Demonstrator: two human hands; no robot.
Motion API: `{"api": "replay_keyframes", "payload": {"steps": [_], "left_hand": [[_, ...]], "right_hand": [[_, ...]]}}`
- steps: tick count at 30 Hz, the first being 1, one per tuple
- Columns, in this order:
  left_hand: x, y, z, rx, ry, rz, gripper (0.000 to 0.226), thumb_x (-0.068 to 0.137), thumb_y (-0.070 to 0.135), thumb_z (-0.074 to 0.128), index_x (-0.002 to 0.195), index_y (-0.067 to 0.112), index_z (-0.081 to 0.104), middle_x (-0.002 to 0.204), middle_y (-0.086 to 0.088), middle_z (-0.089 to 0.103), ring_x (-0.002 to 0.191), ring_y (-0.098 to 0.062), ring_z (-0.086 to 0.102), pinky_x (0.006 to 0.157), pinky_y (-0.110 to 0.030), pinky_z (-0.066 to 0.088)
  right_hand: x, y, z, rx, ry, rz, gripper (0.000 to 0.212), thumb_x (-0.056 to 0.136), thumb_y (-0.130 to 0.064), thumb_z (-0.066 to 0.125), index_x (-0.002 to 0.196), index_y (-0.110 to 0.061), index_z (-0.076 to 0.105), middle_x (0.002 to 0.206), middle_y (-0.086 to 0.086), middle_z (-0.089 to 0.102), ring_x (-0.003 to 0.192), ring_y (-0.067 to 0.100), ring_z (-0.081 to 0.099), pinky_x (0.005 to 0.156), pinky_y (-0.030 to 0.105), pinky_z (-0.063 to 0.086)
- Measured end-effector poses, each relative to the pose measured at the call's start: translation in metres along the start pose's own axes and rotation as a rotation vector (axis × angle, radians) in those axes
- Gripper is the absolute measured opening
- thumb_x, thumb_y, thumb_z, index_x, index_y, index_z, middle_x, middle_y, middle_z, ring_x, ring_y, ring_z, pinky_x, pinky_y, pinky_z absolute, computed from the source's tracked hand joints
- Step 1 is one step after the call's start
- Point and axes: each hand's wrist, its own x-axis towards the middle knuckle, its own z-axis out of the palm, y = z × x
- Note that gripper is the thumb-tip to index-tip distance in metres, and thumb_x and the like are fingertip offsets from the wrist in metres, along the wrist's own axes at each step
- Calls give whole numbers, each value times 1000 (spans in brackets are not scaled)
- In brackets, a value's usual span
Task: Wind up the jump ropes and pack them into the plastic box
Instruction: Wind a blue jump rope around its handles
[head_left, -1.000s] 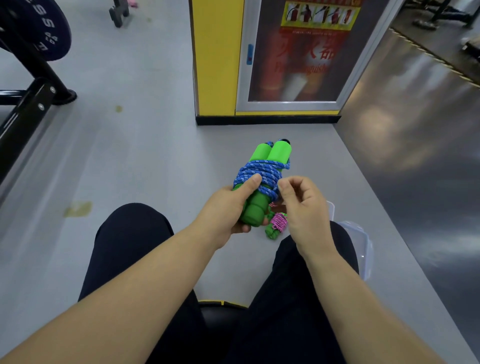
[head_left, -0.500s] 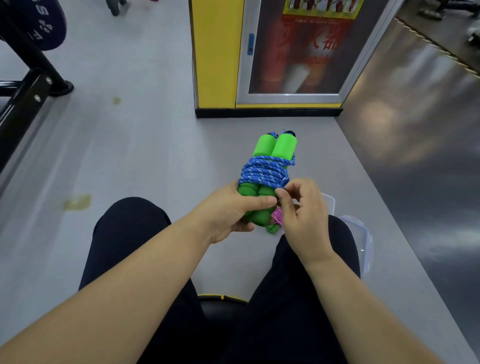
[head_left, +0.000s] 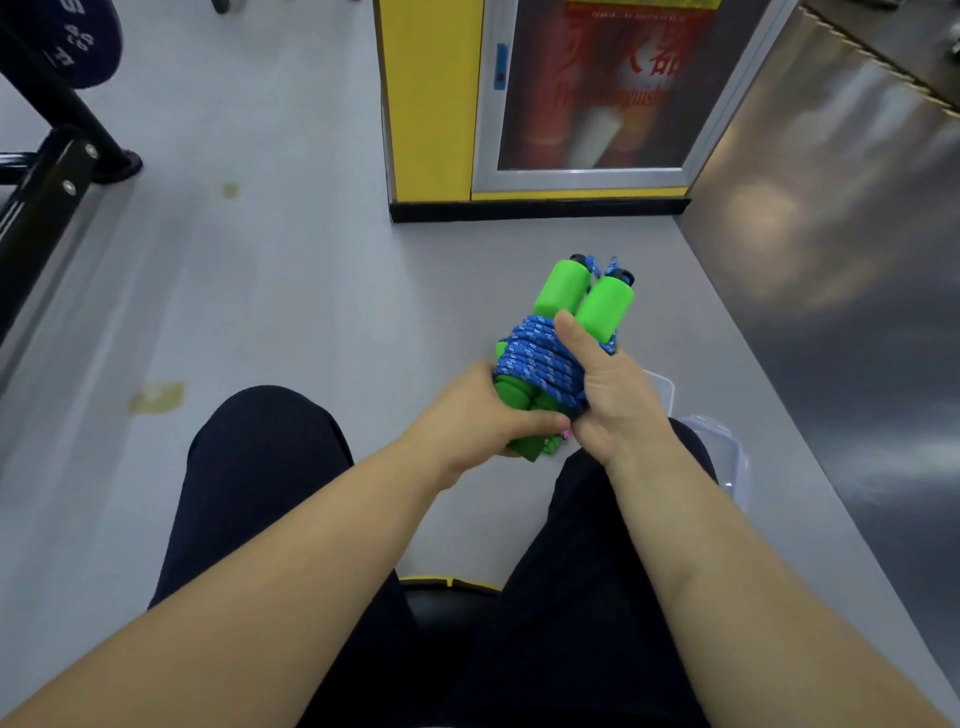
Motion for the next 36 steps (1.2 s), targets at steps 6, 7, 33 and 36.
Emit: {"api": "replay_keyframes", "payload": {"steps": [6, 7, 33, 36], "left_hand": [[4, -7, -10, -62, -129, -191, 17, 76, 12, 75, 91, 10, 67, 80, -5, 71, 76, -18, 68, 72, -31, 59], [5, -8, -12, -77, -160, -221, 16, 78, 11, 73, 92, 9, 67, 81, -6, 71, 75, -18, 69, 70, -30, 59], [209, -99, 34, -58, 80, -689, 13, 88, 20, 64, 82, 17, 53, 79, -3, 56, 68, -14, 53, 64, -32, 50], [245, -131, 55, -67, 64, -756, 14, 88, 18, 64, 82, 16, 52, 79, -4, 55, 68, -15, 52, 64, -33, 49]], "right_hand": [[8, 14, -13, 159, -26, 106, 45, 69, -23, 68, 110, -4, 61, 108, 16, 64, 98, 30, 64, 88, 46, 53], [8, 17, -15, 173, -40, 135, 47, 69, -24, 67, 111, -4, 60, 106, 15, 65, 93, 26, 66, 83, 42, 56], [154, 1, -213, -1403, -54, 738, 46, 94, -35, 49, 133, -11, 45, 135, 10, 49, 115, 29, 54, 92, 39, 47], [184, 27, -255, -1604, -97, 733, 55, 93, -37, 51, 140, -13, 38, 145, 8, 39, 127, 27, 44, 100, 34, 38]]}}
